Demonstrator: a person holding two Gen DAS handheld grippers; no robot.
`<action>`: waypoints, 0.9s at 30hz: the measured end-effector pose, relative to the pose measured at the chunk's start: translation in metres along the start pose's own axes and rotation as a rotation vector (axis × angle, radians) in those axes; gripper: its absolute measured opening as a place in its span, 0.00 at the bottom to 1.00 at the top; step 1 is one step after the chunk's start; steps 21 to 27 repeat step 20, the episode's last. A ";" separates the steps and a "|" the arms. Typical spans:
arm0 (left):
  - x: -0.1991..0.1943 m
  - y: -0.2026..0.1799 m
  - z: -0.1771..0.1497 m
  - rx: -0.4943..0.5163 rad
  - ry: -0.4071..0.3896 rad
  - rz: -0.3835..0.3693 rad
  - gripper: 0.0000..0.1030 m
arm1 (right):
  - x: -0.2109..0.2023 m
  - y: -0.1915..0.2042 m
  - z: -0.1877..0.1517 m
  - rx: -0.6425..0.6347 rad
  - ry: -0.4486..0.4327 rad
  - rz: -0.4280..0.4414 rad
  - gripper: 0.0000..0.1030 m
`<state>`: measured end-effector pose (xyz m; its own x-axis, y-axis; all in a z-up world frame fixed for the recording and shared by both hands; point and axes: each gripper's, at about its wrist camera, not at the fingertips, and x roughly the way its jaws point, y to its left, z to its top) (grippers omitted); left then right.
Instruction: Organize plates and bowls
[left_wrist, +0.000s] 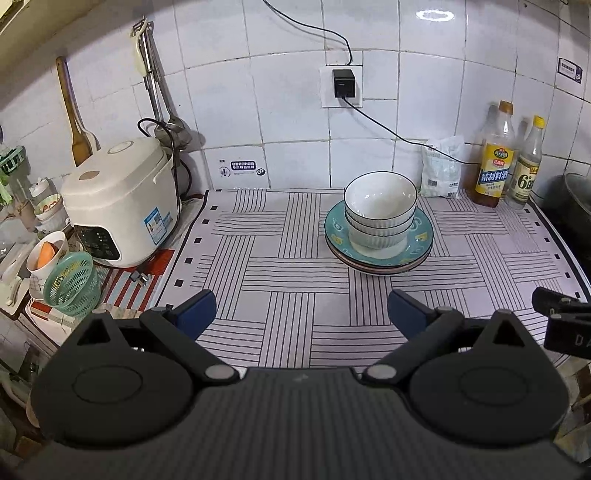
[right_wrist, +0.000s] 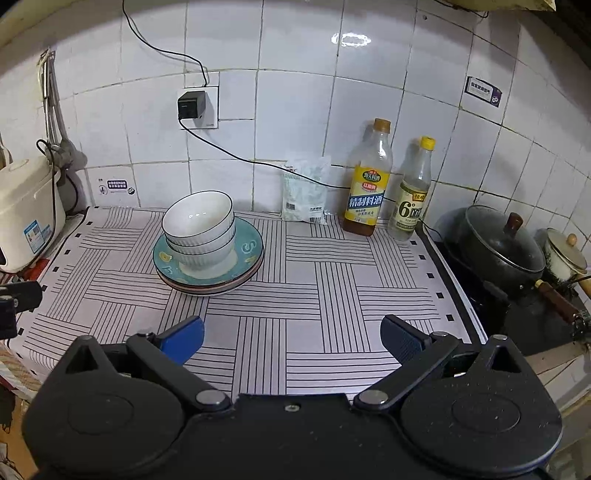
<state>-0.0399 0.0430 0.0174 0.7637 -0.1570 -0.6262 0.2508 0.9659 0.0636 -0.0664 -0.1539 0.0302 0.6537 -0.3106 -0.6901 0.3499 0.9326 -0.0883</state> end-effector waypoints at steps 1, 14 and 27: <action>0.001 0.000 0.000 -0.001 0.000 -0.001 0.98 | 0.000 0.000 0.000 0.000 0.000 0.001 1.00; 0.004 -0.004 -0.004 0.010 0.014 -0.019 0.98 | 0.005 -0.004 -0.002 0.013 0.011 0.004 1.00; 0.002 -0.004 -0.003 0.008 0.004 -0.021 0.98 | 0.006 -0.005 -0.004 0.011 0.012 -0.001 1.00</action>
